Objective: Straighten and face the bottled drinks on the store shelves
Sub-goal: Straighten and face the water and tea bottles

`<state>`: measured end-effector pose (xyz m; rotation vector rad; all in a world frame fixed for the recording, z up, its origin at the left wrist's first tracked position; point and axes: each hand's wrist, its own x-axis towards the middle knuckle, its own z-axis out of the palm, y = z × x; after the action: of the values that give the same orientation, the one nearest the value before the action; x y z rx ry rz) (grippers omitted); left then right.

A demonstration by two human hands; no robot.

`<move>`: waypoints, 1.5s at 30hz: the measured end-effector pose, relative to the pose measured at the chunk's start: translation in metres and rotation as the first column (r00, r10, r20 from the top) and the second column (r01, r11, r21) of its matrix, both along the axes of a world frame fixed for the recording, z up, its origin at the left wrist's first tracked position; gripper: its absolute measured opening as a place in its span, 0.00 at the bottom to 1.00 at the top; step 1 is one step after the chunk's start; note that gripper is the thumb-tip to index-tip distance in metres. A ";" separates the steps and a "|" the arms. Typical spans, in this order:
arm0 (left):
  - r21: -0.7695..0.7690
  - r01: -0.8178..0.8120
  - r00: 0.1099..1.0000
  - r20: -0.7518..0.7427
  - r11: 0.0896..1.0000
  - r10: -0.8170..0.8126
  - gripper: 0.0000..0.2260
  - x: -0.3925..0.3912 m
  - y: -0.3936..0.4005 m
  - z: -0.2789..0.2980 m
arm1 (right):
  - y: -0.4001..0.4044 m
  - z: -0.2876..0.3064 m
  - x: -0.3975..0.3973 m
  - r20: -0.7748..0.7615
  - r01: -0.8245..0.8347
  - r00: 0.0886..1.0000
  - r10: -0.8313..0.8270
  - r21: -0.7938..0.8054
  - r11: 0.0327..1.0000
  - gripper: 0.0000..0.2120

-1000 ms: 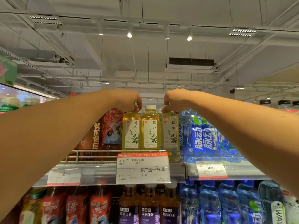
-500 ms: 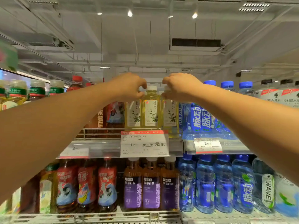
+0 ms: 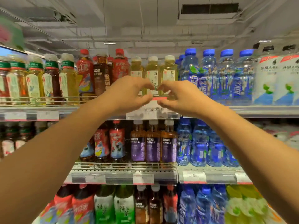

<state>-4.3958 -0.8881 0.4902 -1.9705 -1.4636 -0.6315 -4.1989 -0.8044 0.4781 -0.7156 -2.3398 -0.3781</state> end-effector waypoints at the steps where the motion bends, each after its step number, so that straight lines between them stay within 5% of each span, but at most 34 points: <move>1: -0.012 0.015 1.000 0.018 1.000 -0.015 0.17 0.003 -0.005 -0.008 | -0.004 -0.009 0.004 -0.005 -0.028 1.000 0.027 -0.036 0.999 0.23; 16: -0.201 0.043 0.938 0.345 0.979 0.030 0.14 0.041 -0.064 -0.134 | -0.044 -0.141 0.055 -0.128 -0.162 0.984 0.121 -0.399 0.902 0.18; 25: -0.374 0.028 0.912 0.388 0.927 0.129 0.15 0.043 -0.062 -0.212 | -0.045 -0.217 0.079 -0.195 -0.167 0.979 0.062 -0.587 0.792 0.15; 35: -0.529 0.137 0.785 0.574 0.838 0.234 0.13 0.029 -0.051 -0.312 | -0.007 -0.321 0.070 -0.018 0.045 0.996 -0.090 -0.761 0.647 0.17; 41: -0.729 0.065 0.861 0.387 0.682 0.331 0.19 0.005 -0.047 -0.356 | 0.025 -0.354 0.044 0.028 0.149 0.976 -0.214 -0.803 0.578 0.38; 45: -0.844 -0.027 0.905 0.207 0.535 0.371 0.25 -0.017 -0.043 -0.373 | 0.039 -0.358 0.020 -0.108 0.093 0.952 -0.287 -0.791 0.605 0.33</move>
<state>-4.4132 -0.9314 0.1175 -2.3510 -2.5510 -0.1674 -4.1791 -0.7655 0.1203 -1.3436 -2.1424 0.6856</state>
